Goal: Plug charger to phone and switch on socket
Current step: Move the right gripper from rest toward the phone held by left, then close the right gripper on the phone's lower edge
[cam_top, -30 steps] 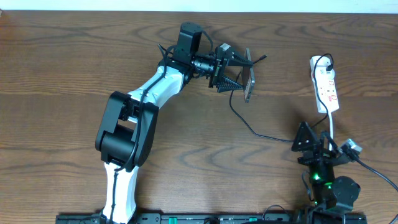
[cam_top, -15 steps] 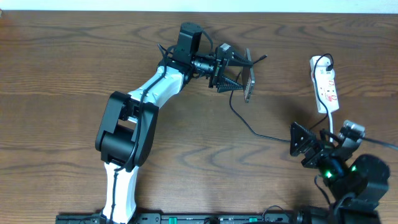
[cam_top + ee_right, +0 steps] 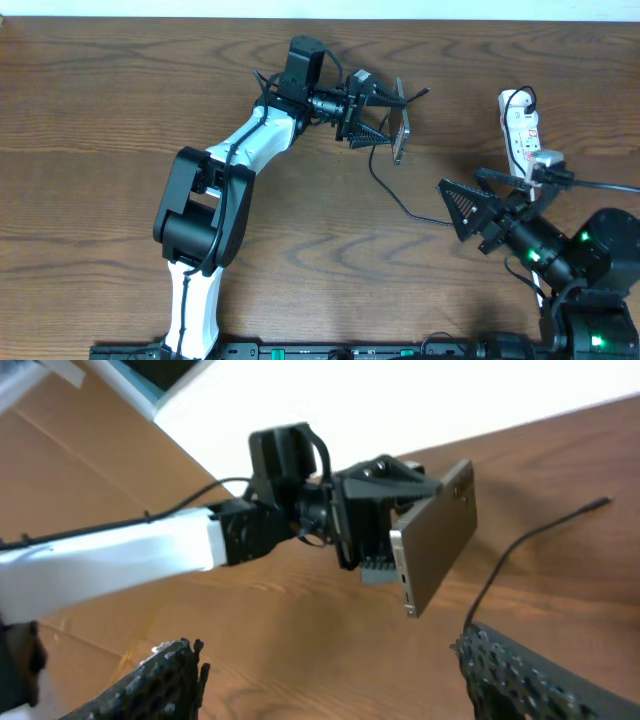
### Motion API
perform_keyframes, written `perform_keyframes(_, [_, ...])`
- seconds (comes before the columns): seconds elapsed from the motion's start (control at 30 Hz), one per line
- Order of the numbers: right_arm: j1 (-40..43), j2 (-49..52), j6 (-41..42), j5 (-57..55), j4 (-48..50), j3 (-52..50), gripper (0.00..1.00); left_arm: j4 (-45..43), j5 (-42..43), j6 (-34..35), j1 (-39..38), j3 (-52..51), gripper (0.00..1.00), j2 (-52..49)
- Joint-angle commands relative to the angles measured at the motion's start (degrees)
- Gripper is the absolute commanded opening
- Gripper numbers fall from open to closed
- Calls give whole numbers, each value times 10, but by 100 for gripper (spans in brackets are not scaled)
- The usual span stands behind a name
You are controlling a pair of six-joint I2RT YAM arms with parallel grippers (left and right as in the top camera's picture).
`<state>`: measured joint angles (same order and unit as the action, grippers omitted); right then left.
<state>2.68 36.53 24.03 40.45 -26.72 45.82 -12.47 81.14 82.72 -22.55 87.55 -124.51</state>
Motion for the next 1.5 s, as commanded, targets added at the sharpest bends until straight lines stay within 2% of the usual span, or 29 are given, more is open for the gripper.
perform_keyframes(0.0, [-39, 19, -6, -85, 2, 12, 82, -6, 24, -1, 2, 3, 53, -2])
perform_keyframes(0.23, [-232, 103, -4, -335, -11, 54, 81, -6, 24, -1, 2, 3, 53, -2])
perform_keyframes(0.43, [-391, 210, 34, -663, -71, 126, 73, -6, 24, -1, 2, 3, 53, -2])
perform_keyframes(0.53, [-434, 255, 47, -753, -79, 153, 74, -6, 24, -1, 2, 3, 53, -2])
perform_keyframes(0.57, [-447, 274, 48, -774, -77, 161, 79, -6, 24, -1, 2, 3, 53, -2])
perform_keyframes(0.63, [-458, 307, 62, -802, -78, 170, 82, -5, 24, -1, 2, 3, 53, -2])
perform_keyframes(0.77, [-457, 356, 77, -810, -73, 171, 81, -6, 25, -1, 2, 3, 53, -2])
perform_keyframes(1.13, [-457, 424, 99, -811, -38, 171, 64, -6, 25, -1, 2, 3, 53, -2])
perform_keyframes(1.27, [-457, 438, 137, -838, -43, 171, 60, -6, 25, -1, 2, 3, 53, -2])
perform_keyframes(1.47, [-438, 443, 192, -818, -56, 171, 55, -6, 25, -1, 2, 3, 53, -2])
